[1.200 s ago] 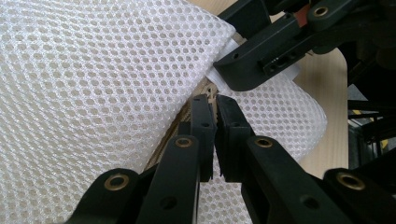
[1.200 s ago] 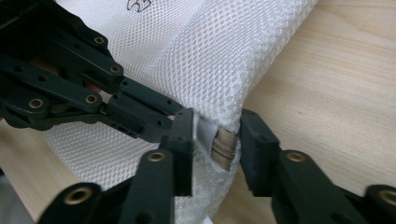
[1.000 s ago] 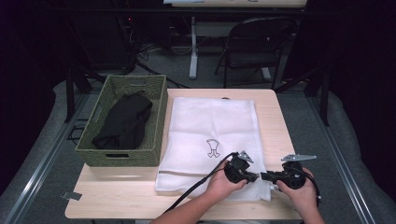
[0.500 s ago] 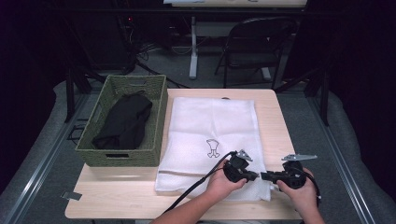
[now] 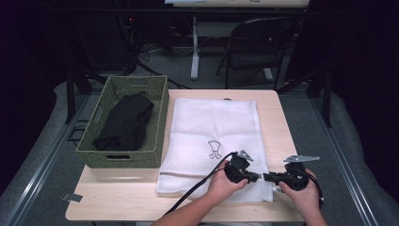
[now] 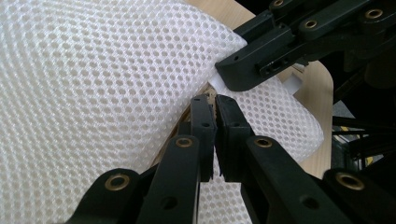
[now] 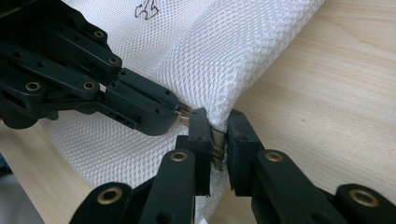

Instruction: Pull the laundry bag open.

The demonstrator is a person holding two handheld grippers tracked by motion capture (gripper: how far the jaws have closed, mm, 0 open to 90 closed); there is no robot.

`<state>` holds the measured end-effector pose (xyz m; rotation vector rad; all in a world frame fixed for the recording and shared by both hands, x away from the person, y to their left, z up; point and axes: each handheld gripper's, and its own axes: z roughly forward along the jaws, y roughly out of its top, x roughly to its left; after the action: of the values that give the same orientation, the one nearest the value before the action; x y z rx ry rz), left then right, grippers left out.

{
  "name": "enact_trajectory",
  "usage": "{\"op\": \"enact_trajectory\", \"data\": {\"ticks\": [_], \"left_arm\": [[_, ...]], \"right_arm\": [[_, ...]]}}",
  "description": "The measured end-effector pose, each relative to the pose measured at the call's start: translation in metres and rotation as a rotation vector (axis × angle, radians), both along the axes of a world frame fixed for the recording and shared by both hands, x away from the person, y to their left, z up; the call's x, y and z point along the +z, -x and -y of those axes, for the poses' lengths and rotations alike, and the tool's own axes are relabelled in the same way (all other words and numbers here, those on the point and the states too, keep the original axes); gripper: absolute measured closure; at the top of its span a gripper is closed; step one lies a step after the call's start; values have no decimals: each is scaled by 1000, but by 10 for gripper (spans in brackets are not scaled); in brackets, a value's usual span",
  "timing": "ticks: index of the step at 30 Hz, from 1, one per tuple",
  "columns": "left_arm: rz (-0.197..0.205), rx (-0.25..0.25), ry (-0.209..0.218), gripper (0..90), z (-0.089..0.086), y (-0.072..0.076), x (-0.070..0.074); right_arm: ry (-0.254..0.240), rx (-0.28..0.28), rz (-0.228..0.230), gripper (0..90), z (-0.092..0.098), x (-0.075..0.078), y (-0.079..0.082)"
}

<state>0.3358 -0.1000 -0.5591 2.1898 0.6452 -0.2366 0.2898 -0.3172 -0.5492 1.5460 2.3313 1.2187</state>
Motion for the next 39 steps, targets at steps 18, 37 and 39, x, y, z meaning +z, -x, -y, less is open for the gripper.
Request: {"op": "enact_trajectory", "data": {"ticks": [18,37,39], "left_arm": [[-11,17,8,872,-7,3,-1],[-12,-18,-6,809,-4,6,-8],[-16,-22,5,789,-4,6,-9]], "right_arm": [[16,-3,15,828,-2,1,0],[-12,2,16,833,-4,3,2],[-11,1,17,834,-4,4,2]]}}
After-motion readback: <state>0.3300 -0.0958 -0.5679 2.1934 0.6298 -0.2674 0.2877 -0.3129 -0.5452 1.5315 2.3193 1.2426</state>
